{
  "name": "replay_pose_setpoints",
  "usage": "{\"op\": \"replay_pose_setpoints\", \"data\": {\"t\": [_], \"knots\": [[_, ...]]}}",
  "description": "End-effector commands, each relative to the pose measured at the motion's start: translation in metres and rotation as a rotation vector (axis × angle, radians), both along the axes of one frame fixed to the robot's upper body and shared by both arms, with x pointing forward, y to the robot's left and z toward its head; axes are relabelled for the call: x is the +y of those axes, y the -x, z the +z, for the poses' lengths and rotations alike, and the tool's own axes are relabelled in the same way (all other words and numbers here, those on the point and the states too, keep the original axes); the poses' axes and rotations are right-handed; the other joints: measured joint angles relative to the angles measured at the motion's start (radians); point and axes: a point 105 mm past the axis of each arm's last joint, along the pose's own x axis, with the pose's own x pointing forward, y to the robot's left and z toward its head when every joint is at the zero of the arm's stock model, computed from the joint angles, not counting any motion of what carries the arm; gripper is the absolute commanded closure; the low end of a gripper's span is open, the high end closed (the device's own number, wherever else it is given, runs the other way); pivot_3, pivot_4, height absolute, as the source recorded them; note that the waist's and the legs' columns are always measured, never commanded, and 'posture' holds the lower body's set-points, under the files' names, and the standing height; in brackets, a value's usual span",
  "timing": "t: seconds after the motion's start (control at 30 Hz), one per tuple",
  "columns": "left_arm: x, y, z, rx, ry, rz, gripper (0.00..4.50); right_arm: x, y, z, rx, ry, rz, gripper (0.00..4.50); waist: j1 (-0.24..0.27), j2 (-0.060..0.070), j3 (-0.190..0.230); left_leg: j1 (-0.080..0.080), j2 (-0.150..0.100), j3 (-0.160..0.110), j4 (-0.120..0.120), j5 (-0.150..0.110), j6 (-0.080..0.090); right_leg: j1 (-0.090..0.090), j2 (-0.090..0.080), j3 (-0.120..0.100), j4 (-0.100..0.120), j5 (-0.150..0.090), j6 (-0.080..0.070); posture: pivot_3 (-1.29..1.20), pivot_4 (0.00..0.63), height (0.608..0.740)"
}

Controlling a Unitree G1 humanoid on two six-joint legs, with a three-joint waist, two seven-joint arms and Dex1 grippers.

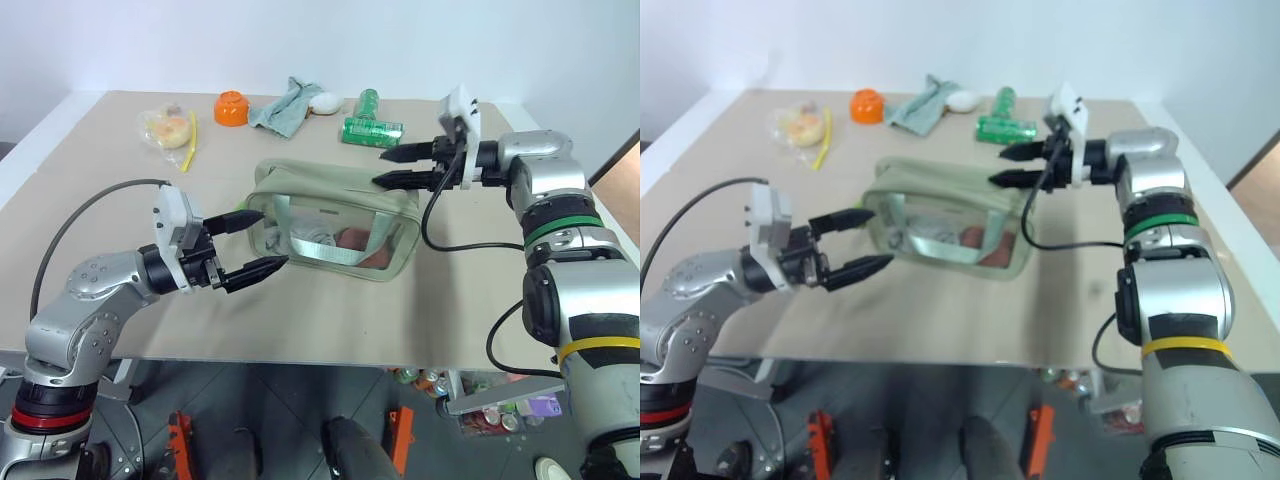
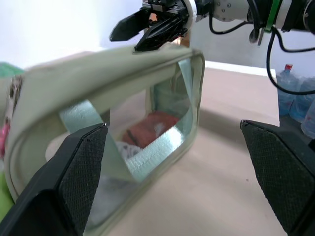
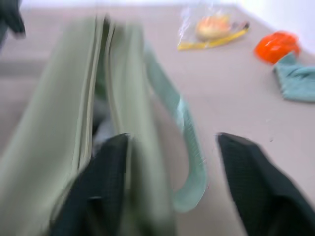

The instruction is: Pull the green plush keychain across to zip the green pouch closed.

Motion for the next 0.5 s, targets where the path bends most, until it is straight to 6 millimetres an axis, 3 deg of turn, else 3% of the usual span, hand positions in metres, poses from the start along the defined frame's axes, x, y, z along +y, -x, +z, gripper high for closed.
{"op": "replay_pose_setpoints", "data": {"t": [0.03, 0.2, 0.37, 0.5], "knots": [[-0.006, 0.006, 0.011, -0.067, -0.007, -0.031, 0.0, -0.013, 0.012, 0.042, -0.133, -0.121, -0.028, 0.04, 0.0, 0.0, 0.0, 0.0, 0.0, 0.0, 0.0, 0.0, 0.0, 0.0, 0.0, 0.0, 0.0, 0.0, 0.0, 0.0, 0.15, 0.74], [-0.009, 0.008, 0.014, -0.079, -0.02, -0.059, 0.0, -0.026, 0.044, 0.056, -0.188, -0.26, -0.096, 0.04, 0.006, 0.0, 0.0, -0.001, 0.0, -0.003, 0.0, 0.0, 0.0, 0.0, 0.001, -0.002, 0.001, 0.0, 0.0, 0.0, 0.15, 0.74], [-0.008, 0.005, 0.013, -0.083, -0.043, -0.074, 0.0, -0.021, 0.078, 0.013, -0.189, -0.249, -0.218, 0.04, 0.01, 0.001, -0.001, -0.002, -0.001, -0.008, 0.0, 0.0, 0.0, 0.001, 0.001, -0.005, 0.003, -0.001, 0.001, 0.0, 0.15, 0.74], [-0.009, 0.002, 0.013, -0.083, -0.048, -0.092, 0.0, -0.013, 0.09, -0.011, -0.171, -0.243, -0.283, 0.04, 0.005, 0.002, -0.001, -0.001, -0.001, -0.007, 0.001, 0.002, 0.001, 0.0, 0.001, -0.004, 0.005, -0.004, 0.005, 0.0, 0.15, 0.74]]}}
